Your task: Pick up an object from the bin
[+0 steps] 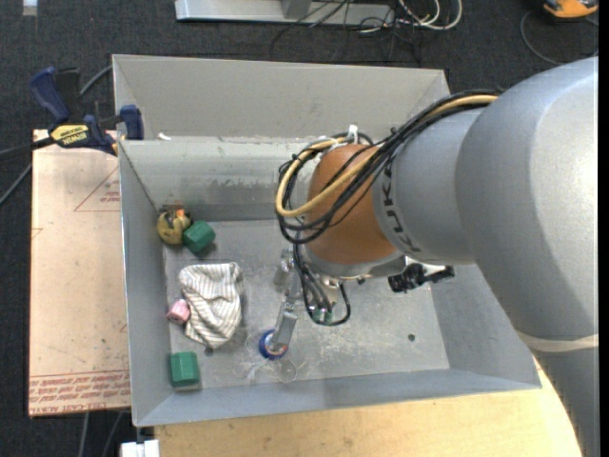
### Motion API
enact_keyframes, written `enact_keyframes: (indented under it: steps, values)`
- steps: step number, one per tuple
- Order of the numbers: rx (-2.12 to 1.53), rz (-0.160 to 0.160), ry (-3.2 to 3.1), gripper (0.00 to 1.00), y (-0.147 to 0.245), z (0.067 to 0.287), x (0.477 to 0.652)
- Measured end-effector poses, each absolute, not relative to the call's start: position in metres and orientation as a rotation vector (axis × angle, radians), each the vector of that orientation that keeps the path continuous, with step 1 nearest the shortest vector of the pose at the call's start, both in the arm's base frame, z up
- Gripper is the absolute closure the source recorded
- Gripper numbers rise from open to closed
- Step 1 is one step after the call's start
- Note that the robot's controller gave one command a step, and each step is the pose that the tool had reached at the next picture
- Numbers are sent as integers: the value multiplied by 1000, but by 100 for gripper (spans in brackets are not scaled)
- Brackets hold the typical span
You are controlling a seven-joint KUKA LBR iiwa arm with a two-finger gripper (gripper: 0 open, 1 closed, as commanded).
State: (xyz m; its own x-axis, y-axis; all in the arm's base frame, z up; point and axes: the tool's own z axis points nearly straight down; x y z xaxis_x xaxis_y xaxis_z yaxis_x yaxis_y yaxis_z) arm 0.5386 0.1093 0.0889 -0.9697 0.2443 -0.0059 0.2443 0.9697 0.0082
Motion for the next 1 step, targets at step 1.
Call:
enact_keyframes:
  steps: [1]
  values:
    - [134,9,3133,0,139,69,541]
